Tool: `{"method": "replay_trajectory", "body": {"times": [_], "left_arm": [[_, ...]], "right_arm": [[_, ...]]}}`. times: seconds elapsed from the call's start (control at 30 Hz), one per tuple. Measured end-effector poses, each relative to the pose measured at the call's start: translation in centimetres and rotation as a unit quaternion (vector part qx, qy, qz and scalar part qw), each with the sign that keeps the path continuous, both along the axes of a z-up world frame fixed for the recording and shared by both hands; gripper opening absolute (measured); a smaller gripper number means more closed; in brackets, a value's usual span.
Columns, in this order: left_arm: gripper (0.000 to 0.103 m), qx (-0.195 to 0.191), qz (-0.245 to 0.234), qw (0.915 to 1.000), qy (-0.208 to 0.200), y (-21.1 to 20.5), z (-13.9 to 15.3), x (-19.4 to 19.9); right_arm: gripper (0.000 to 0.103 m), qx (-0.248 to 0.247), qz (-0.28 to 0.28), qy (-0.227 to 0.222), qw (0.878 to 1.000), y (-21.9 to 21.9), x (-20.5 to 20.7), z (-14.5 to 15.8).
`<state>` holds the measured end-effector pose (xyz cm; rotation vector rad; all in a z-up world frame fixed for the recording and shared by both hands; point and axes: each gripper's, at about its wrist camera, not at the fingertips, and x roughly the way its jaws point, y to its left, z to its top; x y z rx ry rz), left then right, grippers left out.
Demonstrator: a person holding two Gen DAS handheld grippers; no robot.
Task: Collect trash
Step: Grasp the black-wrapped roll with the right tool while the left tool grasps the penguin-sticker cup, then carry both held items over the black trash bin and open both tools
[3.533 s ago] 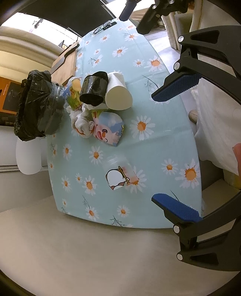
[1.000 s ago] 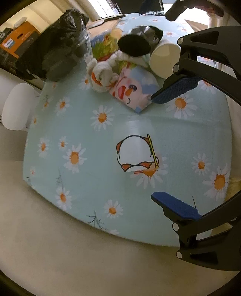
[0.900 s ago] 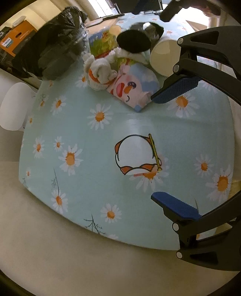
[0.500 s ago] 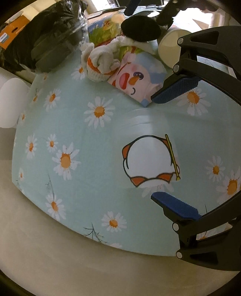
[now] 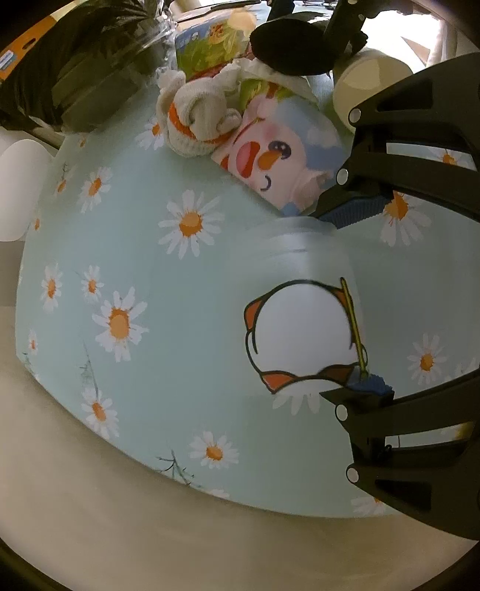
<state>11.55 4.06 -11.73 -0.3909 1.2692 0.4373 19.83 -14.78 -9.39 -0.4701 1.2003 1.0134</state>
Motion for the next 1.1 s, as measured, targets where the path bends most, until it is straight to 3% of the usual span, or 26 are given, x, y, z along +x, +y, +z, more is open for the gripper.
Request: {"method": "replay_trajectory", "body": {"times": [0.3,0.67,0.97,1.1], "left_arm": [[0.065,-0.003,-0.006,1.0,-0.002,1.1,1.2,-0.1],[0.065,0.027,-0.092,0.9954,0.0,1.4,1.9,2.9],[0.066,-0.003,-0.139,0.9903,-0.005,-0.7,4.1,5.6],[0.066,0.017,-0.164,0.9864,0.005,-2.7,5.1,7.1]], "right_arm": [[0.067,0.012,-0.031,-0.003,0.999,-1.5,0.9,2.0],[0.067,0.02,-0.104,-0.012,0.994,-4.3,1.1,4.3],[0.067,0.027,-0.156,-0.018,0.987,-7.0,2.5,6.7],[0.067,0.028,-0.159,-0.032,0.986,-8.5,3.4,8.0]]}}
